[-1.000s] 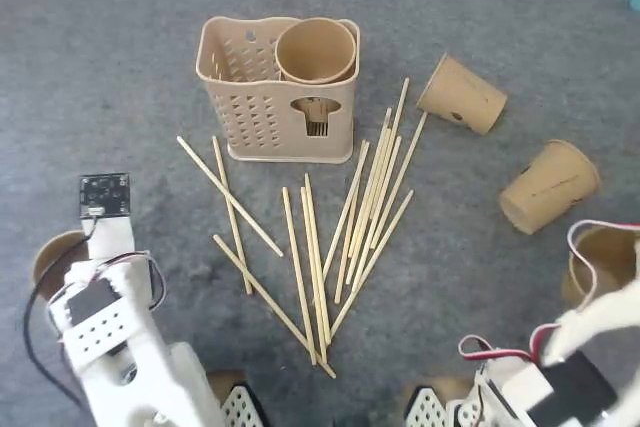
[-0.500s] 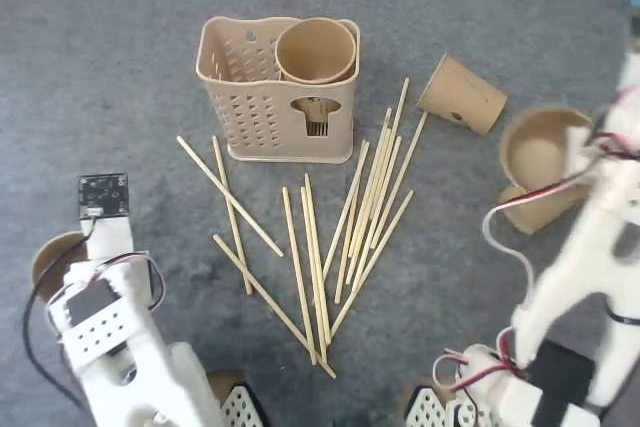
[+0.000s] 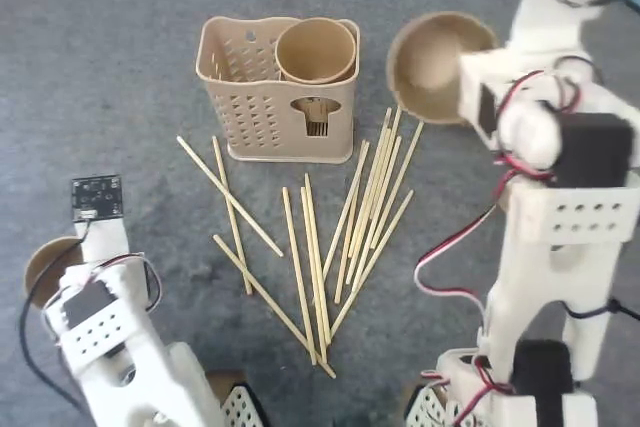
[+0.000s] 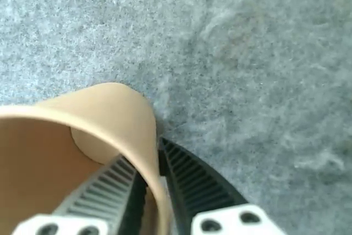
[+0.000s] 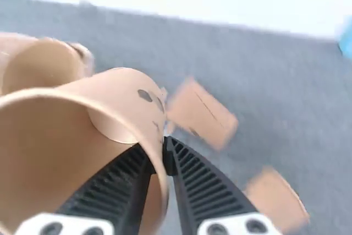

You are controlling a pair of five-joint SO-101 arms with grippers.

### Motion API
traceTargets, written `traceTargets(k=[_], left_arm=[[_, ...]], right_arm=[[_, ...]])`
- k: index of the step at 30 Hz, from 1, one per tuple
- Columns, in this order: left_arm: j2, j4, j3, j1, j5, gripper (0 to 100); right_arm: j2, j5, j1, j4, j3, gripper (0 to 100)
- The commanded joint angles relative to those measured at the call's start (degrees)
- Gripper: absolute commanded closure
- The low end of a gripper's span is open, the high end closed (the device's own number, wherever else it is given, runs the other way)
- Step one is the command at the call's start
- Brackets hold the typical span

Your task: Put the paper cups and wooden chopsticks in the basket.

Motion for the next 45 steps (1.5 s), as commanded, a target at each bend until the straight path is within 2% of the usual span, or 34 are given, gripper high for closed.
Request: traceTargets(k=[1, 7, 15, 25, 39, 41, 45], left_arm=[[0.18, -1.23, -0.13, -0.26, 0.35, 99], [0.18, -1.23, -0.13, -0.26, 0.35, 99], [0.18, -1.23, -0.13, -0.26, 0.35, 99], [0.18, -1.76, -0.13, 0.0, 0.35, 99], [0.18, -1.93, -0.13, 0.0, 0.35, 99], [0.18, -1.93, -0.13, 0.0, 0.35, 99], [0.18, -1.93, -0.13, 0.0, 0.35, 99]], right_arm=[[0.04, -1.49, -4.97, -5.41, -2.73, 99.1], [3.82, -1.23, -10.59, -11.56, -2.55, 99.1], [13.76, -1.58, -11.3, -14.2, -2.81, 99.1], [14.64, -1.05, -14.64, -17.54, -2.9, 99.1], [20.53, -1.05, -14.46, -18.15, -2.81, 98.4], [20.26, -1.05, -14.55, -18.42, -2.81, 93.6], [20.09, -1.14, -14.64, -18.07, -4.84, 76.9]])
